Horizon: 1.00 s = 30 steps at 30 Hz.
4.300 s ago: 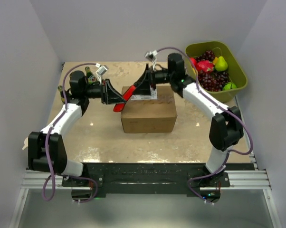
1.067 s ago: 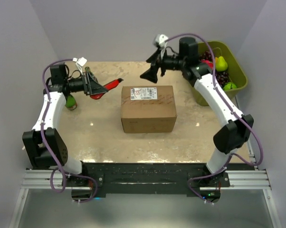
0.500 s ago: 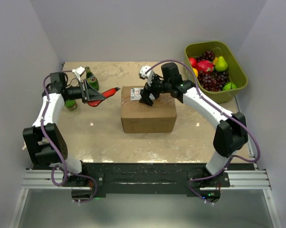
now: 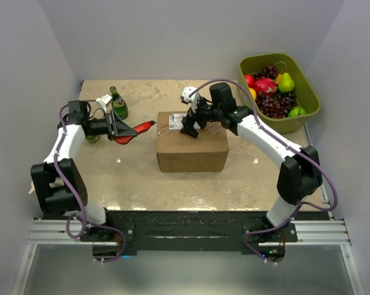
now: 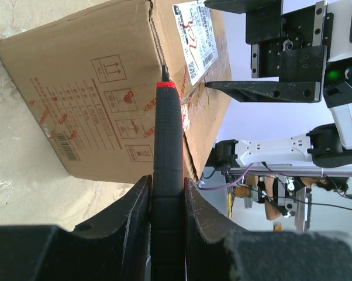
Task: Unpack the express box
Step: Cut the express box at the center of the board.
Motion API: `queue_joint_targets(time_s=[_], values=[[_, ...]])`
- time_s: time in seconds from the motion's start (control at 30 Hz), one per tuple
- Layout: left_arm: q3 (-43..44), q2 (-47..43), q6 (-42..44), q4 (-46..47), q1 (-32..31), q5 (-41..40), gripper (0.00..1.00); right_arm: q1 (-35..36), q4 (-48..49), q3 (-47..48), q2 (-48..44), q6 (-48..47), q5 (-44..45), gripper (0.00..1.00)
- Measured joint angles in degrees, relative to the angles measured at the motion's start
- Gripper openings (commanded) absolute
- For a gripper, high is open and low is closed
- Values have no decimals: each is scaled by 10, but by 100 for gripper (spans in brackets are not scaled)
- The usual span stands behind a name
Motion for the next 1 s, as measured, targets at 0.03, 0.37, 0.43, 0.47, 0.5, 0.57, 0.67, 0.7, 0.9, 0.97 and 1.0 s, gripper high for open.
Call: queue_joint_targets(time_s=[0.03, 0.37, 0.43, 0.47, 0.5, 0.57, 0.67, 0.7, 0.9, 0.97, 1.0], values=[[-1, 0, 0, 0, 0, 0, 0, 0, 1, -1, -1, 0, 0, 96], [-8, 0, -2, 2, -3, 3, 0, 0, 5, -3, -1, 0, 0, 97], [-8, 0, -2, 3, -8, 5, 0, 0, 4, -3, -1, 0, 0, 97], [-8, 0, -2, 3, -11, 4, 0, 0, 5, -3, -1, 0, 0, 97], [-8, 0, -3, 3, -13, 4, 0, 0, 5, -3, -1, 0, 0, 97], [-9, 0, -7, 3, -14, 3, 0, 0, 5, -3, -1, 0, 1, 97], [-13, 0, -10, 2, -14, 4, 0, 0, 5, -2, 0, 0, 1, 97], [-15, 0, -10, 2, -14, 5, 0, 0, 5, -2, 0, 0, 1, 97], [-17, 0, -10, -3, -17, 8, 0, 0, 3, 1, 3, 2, 1, 98], [-17, -1, -10, -5, -18, 8, 0, 0, 3, 1, 3, 2, 1, 98], [-18, -2, -10, -5, -18, 8, 0, 0, 3, 2, 3, 2, 1, 98]])
